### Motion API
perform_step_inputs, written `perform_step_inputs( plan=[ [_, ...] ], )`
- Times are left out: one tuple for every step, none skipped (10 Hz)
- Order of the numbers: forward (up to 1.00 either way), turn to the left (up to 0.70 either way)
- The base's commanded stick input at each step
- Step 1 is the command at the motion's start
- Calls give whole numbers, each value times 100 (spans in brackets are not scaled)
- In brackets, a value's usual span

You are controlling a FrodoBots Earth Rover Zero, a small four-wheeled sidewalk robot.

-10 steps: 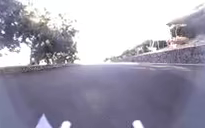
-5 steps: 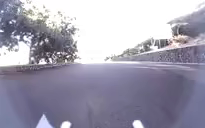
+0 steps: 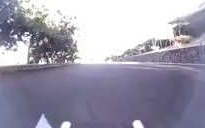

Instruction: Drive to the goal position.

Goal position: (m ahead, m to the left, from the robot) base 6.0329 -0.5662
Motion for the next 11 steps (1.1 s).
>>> perform_step_inputs(
  plan=[
    [69,3],
    [69,3],
    [69,3],
    [69,3],
    [69,3],
    [69,3],
    [63,3],
    [37,2],
    [12,1],
    [4,-2],
    [12,-5]
  ],
)
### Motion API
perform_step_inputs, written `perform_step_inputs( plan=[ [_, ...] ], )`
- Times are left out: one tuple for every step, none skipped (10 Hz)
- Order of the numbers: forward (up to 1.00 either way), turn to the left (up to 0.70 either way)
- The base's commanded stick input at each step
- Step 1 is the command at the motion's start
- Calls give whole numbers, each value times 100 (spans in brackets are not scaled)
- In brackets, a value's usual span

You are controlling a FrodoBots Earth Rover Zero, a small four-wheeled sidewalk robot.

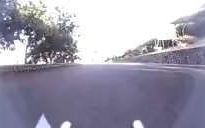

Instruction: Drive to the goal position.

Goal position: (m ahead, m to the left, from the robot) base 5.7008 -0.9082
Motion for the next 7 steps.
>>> perform_step_inputs(
  plan=[
    [20,-8],
    [28,-12],
    [37,-15],
    [45,-18],
    [53,-21],
    [61,-25],
    [69,-28]
  ],
)
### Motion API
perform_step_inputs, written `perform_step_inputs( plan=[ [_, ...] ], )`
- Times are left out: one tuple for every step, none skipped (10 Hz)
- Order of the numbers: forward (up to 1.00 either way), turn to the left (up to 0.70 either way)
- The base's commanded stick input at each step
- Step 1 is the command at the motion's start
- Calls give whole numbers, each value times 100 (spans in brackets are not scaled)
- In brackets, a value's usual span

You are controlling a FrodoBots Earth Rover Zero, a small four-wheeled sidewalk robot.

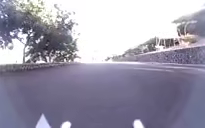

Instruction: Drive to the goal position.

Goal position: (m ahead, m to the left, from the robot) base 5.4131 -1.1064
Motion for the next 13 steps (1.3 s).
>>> perform_step_inputs(
  plan=[
    [69,-28],
    [69,-28],
    [69,5],
    [69,5],
    [69,5],
    [69,-17],
    [69,-22],
    [69,-26],
    [69,-28],
    [69,-28],
    [69,-28],
    [69,-28],
    [69,-28]
  ],
)
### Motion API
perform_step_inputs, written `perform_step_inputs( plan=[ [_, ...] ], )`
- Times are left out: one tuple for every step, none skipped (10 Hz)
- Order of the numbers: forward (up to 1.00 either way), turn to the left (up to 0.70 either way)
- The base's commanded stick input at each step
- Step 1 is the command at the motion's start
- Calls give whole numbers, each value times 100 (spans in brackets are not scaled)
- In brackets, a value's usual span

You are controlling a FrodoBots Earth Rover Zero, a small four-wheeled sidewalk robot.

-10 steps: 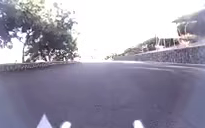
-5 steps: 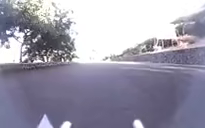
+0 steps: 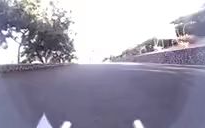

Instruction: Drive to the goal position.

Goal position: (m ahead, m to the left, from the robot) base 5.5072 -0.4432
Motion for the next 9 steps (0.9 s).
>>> perform_step_inputs(
  plan=[
    [69,-28],
    [69,-28],
    [69,-28],
    [69,-28],
    [69,-28],
    [69,-28],
    [69,-28],
    [69,-28],
    [69,-27]
  ],
)
